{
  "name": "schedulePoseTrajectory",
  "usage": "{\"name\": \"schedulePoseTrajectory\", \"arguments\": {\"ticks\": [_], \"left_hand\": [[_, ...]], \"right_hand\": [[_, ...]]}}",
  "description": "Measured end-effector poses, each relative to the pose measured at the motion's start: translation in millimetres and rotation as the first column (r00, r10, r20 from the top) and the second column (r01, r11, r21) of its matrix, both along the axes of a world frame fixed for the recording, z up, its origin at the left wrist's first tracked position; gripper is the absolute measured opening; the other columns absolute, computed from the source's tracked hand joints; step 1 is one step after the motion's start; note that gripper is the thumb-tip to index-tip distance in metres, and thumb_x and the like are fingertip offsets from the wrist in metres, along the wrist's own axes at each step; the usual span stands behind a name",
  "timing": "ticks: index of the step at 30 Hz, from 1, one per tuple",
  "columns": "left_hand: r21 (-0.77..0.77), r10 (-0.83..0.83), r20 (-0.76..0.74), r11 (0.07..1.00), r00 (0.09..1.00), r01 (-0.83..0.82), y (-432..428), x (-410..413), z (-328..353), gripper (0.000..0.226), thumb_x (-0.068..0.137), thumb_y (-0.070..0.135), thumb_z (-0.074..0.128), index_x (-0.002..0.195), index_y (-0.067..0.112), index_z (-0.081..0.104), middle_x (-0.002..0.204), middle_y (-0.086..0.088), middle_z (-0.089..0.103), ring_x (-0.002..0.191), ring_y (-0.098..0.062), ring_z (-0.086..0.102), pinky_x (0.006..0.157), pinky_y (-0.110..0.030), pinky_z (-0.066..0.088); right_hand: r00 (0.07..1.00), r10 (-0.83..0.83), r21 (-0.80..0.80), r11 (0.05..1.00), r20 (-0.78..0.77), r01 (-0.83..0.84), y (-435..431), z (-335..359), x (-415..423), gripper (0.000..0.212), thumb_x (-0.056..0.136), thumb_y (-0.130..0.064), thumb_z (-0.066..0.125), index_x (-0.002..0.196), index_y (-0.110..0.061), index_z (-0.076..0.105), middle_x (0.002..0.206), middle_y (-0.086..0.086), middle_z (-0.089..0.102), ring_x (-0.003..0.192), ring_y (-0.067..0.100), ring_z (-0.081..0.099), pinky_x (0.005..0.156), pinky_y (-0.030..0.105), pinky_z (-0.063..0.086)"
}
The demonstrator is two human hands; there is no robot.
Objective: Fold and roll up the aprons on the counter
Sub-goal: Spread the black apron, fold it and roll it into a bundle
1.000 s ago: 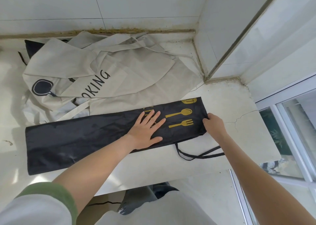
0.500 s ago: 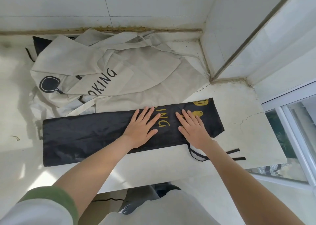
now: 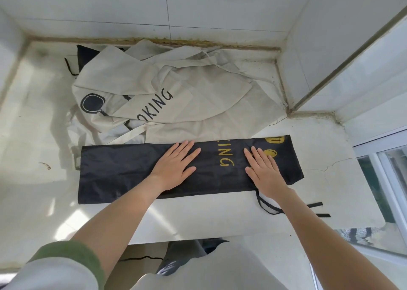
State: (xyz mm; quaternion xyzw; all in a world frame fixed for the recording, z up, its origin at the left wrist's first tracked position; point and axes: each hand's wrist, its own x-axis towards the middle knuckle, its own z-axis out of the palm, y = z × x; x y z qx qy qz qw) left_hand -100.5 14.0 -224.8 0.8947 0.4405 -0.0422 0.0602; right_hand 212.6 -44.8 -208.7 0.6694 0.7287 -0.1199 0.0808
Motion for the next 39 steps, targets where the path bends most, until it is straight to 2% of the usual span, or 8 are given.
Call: {"name": "schedulePoseTrajectory", "arguments": {"ticks": [9, 14, 19, 24, 27, 30, 35, 39], "left_hand": [[0.015, 0.083, -0.043, 0.996, 0.996, -0.083, -12.7, -48.2, 1.1, 0.059, 0.101, 0.050, 0.011, 0.149, 0.019, 0.028, 0.155, -0.007, 0.028, 0.144, -0.020, 0.026, 0.117, -0.031, 0.004], [0.032, 0.121, -0.019, 0.992, 0.992, -0.120, -24.2, -73.8, 3.8, 0.058, 0.099, 0.045, 0.023, 0.149, 0.017, 0.030, 0.155, -0.007, 0.028, 0.143, -0.020, 0.027, 0.117, -0.034, 0.009], [0.138, 0.309, 0.076, 0.939, 0.948, -0.316, -42.0, -101.1, 7.3, 0.054, 0.099, 0.038, 0.028, 0.148, 0.015, 0.031, 0.154, -0.012, 0.031, 0.141, -0.026, 0.029, 0.114, -0.043, 0.019], [0.150, 0.743, 0.199, 0.621, 0.638, -0.770, -46.5, -132.4, 18.0, 0.051, 0.088, 0.037, 0.050, 0.130, 0.006, 0.049, 0.126, -0.018, 0.054, 0.104, -0.033, 0.053, 0.086, -0.044, 0.044], [-0.166, 0.928, 0.270, 0.307, 0.256, -0.937, -42.7, -146.9, 36.3, 0.052, 0.085, 0.038, 0.065, 0.119, 0.001, 0.049, 0.114, -0.019, 0.055, 0.104, -0.037, 0.052, 0.088, -0.044, 0.041], [-0.553, 0.977, 0.212, 0.112, -0.010, -0.826, -34.5, -163.5, 50.4, 0.044, 0.087, 0.039, 0.063, 0.113, 0.006, 0.049, 0.107, -0.010, 0.060, 0.106, -0.031, 0.057, 0.084, -0.033, 0.041], [-0.838, 0.997, 0.038, -0.008, -0.073, -0.546, -25.7, -179.2, 49.7, 0.045, 0.079, 0.041, 0.070, 0.115, 0.016, 0.061, 0.112, -0.003, 0.063, 0.102, -0.023, 0.058, 0.090, -0.033, 0.046], [-0.863, 0.998, 0.060, 0.048, -0.007, -0.502, -29.3, -181.0, 56.3, 0.033, 0.084, 0.033, 0.069, 0.108, 0.013, 0.059, 0.094, -0.001, 0.062, 0.089, -0.019, 0.060, 0.077, -0.031, 0.051]], "right_hand": [[0.994, -0.111, 0.054, 0.992, -0.008, 0.111, -0.7, -1.4, 0.1, 0.067, 0.088, -0.037, 0.008, 0.149, -0.020, 0.030, 0.155, 0.002, 0.030, 0.145, 0.021, 0.021, 0.117, 0.043, 0.013], [0.930, -0.363, 0.230, 0.902, -0.053, 0.365, 19.0, 11.8, -33.6, 0.033, 0.086, -0.013, 0.038, 0.112, 0.002, 0.052, 0.116, 0.022, 0.054, 0.109, 0.040, 0.049, 0.098, 0.056, 0.035], [0.961, 0.151, 0.253, 0.963, -0.232, -0.091, 43.7, 23.8, -137.1, 0.052, 0.091, -0.012, 0.050, 0.141, -0.006, 0.038, 0.141, 0.015, 0.044, 0.129, 0.033, 0.042, 0.106, 0.048, 0.034], [0.755, 0.626, 0.137, 0.780, -0.194, -0.611, 36.5, 19.5, -227.9, 0.059, 0.096, -0.029, 0.031, 0.152, -0.022, 0.016, 0.157, 0.002, 0.024, 0.146, 0.020, 0.018, 0.117, 0.033, 0.009], [0.701, 0.699, 0.069, 0.713, -0.142, -0.698, 35.8, 8.6, -253.3, 0.058, 0.096, -0.036, 0.015, 0.152, -0.021, 0.020, 0.157, 0.002, 0.024, 0.146, 0.021, 0.018, 0.117, 0.035, 0.008], [0.717, 0.684, 0.058, 0.728, -0.134, -0.683, 35.6, 5.8, -266.8, 0.057, 0.095, -0.036, 0.018, 0.148, -0.019, 0.032, 0.152, 0.003, 0.036, 0.142, 0.023, 0.030, 0.115, 0.039, 0.020], [0.753, 0.601, 0.051, 0.789, -0.269, -0.612, 40.6, 13.8, -277.8, 0.050, 0.095, -0.028, 0.041, 0.145, -0.025, 0.036, 0.147, -0.004, 0.038, 0.135, 0.020, 0.032, 0.110, 0.036, 0.024], [0.808, 0.430, -0.048, 0.872, -0.404, -0.488, 46.1, 22.6, -292.6, 0.054, 0.092, -0.022, 0.049, 0.144, -0.025, 0.034, 0.140, -0.004, 0.037, 0.123, 0.020, 0.034, 0.103, 0.035, 0.029]]}}
